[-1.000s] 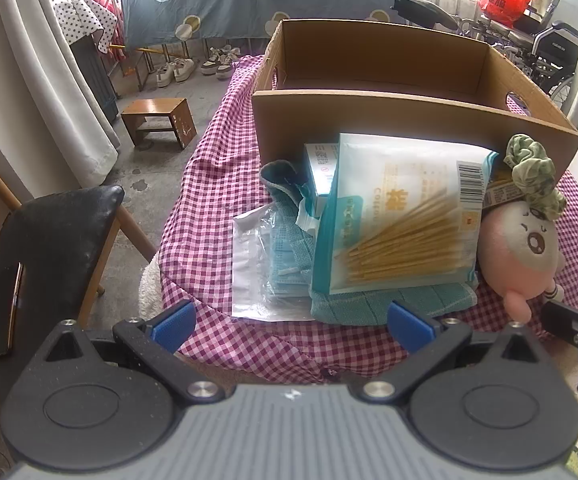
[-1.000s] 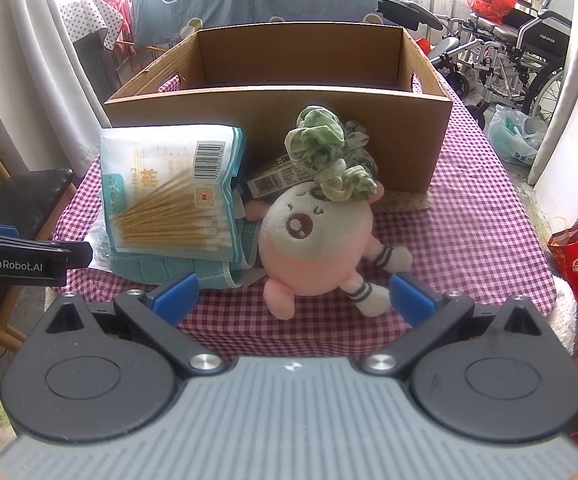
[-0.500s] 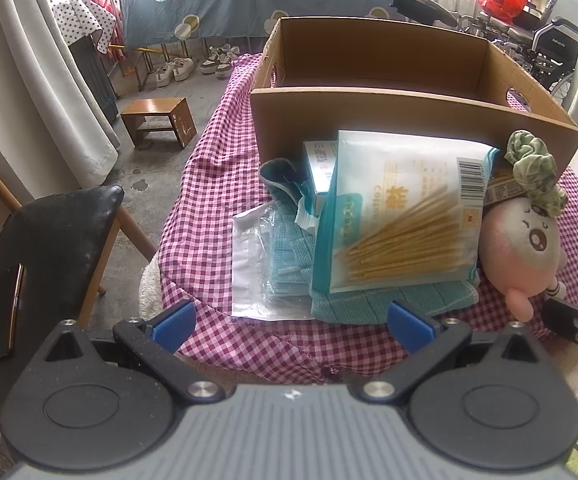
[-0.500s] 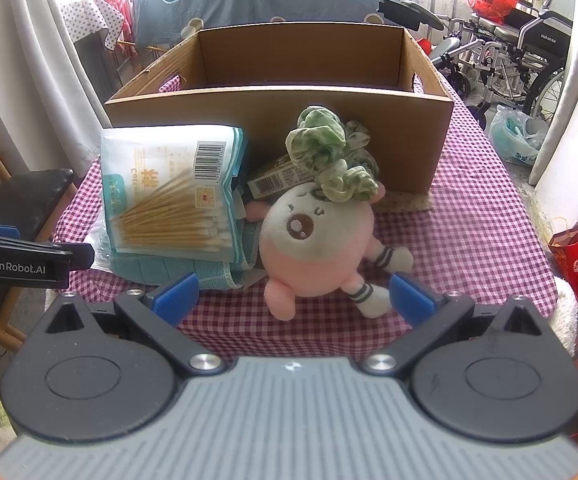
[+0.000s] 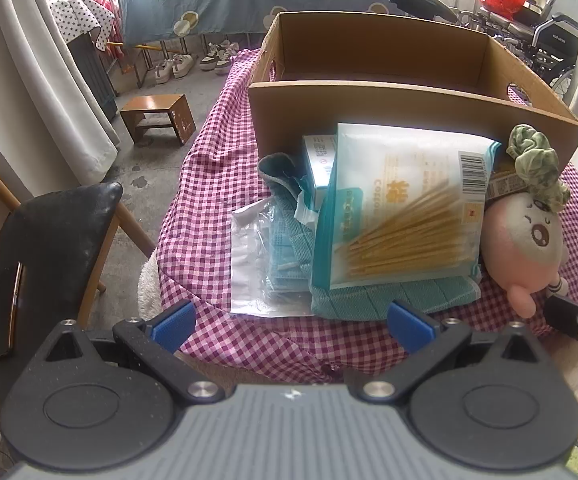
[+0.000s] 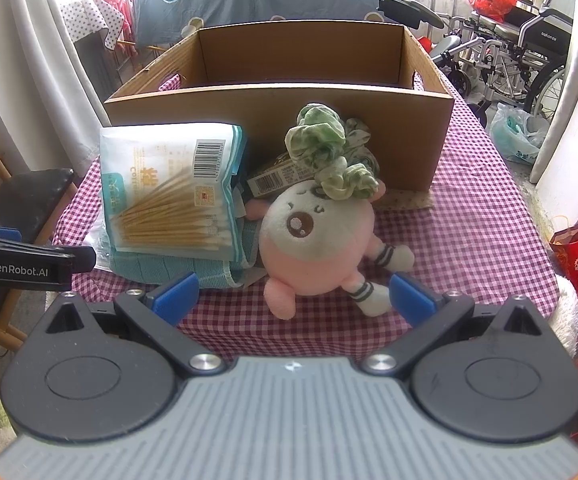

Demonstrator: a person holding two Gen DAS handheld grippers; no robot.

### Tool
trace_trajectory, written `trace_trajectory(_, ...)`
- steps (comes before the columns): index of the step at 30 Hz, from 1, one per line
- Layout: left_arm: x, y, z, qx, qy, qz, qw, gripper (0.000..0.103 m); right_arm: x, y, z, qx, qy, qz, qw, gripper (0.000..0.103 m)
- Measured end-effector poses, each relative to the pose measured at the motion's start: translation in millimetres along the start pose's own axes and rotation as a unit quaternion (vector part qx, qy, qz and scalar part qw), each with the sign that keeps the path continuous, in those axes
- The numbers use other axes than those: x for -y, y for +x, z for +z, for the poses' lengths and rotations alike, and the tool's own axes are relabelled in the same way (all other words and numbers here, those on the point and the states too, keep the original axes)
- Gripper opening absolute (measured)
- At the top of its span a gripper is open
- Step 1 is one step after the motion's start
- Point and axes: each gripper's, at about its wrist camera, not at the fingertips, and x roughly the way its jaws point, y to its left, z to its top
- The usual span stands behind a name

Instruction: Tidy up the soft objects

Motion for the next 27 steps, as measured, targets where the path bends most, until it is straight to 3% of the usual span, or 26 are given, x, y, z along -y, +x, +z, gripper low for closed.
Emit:
trace_trajectory(18, -2.5, 11.7, 4.0, -0.015, -0.003, -0.01, 0.9998, 0.102, 2.2, 6.4, 2.2, -0.001, 0.013, 0.006, 1.0, 0.102)
trace_trajectory(25, -15.5, 17.7, 3.7, 0.017, -0.018, -0.068, 0.9974, 0.102, 13.4, 9.5, 11.3, 0.042, 0.052, 0.069, 0.995, 0.102)
trace_trajectory(27, -15.9, 20.7, 3.4, 0.027, -0.008, -0.087, 0.9958, 0.097, 14.4, 12.7, 16.7, 0.054, 0.063, 0.092, 0.992, 0.101)
